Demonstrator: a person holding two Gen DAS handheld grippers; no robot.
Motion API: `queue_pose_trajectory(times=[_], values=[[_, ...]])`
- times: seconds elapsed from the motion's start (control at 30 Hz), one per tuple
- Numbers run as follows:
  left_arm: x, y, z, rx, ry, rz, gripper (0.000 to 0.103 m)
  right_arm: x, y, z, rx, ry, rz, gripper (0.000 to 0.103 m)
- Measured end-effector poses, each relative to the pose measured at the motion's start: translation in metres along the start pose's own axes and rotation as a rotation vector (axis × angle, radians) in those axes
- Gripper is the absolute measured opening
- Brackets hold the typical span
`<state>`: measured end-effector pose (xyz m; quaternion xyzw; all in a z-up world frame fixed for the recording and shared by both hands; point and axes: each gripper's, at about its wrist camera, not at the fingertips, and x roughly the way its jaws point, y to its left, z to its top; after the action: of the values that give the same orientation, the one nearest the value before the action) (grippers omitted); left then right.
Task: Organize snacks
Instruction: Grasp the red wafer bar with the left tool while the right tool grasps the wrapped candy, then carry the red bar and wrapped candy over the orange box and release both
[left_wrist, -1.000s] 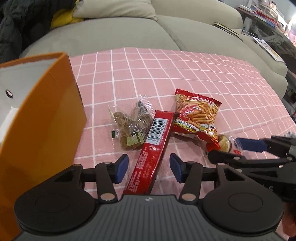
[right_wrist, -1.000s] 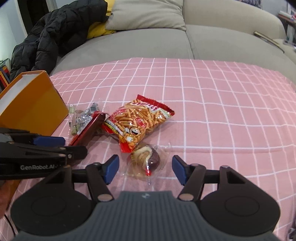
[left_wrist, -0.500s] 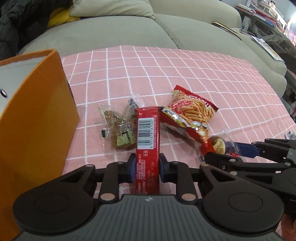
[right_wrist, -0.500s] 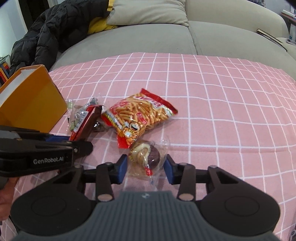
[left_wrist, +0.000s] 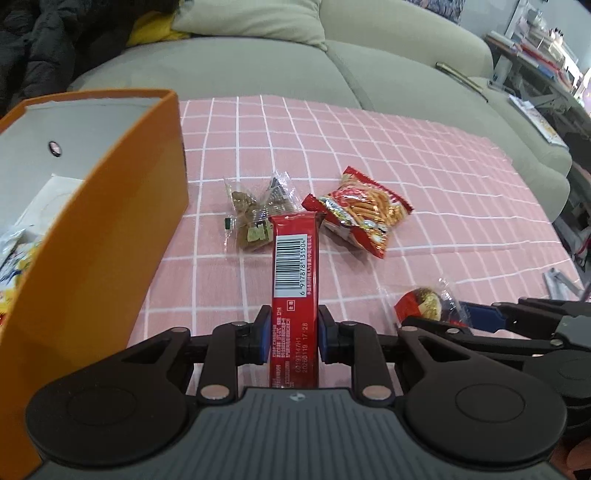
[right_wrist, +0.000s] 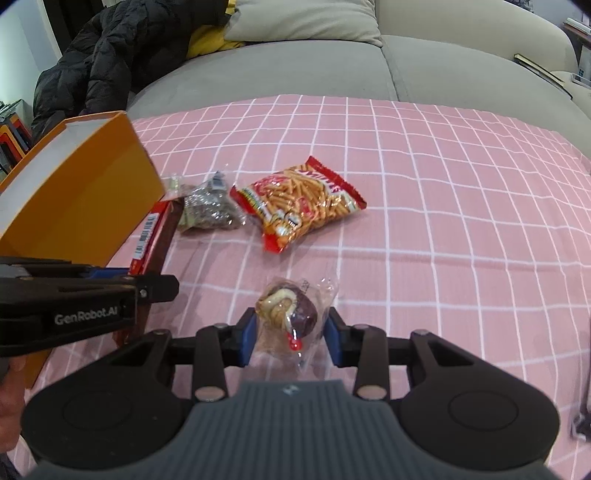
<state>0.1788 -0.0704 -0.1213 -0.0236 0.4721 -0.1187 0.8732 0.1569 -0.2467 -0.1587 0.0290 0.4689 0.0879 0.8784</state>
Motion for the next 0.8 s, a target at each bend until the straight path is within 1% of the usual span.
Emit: queue_pose_trajectory(times=[0.4,0.63,0.8], values=[[-0.062,-0.002,-0.039,-0.043,-0.021,-0.009,0.027,-0.048,0.023,-0.044,0.006,0.018,0.024,0.036],[-0.098,0.003,-0.056,-0.05,-0.046,-0.005,0.027,-0.078,0.041,-0.064,-0.034,0.013,0.044,0.036],[-0.123,0.009,-0.065,-0.064,-0.075,-0.009,0.027,-0.1,0.059,-0.07,-0.078,-0.006,0.063,0.036]])
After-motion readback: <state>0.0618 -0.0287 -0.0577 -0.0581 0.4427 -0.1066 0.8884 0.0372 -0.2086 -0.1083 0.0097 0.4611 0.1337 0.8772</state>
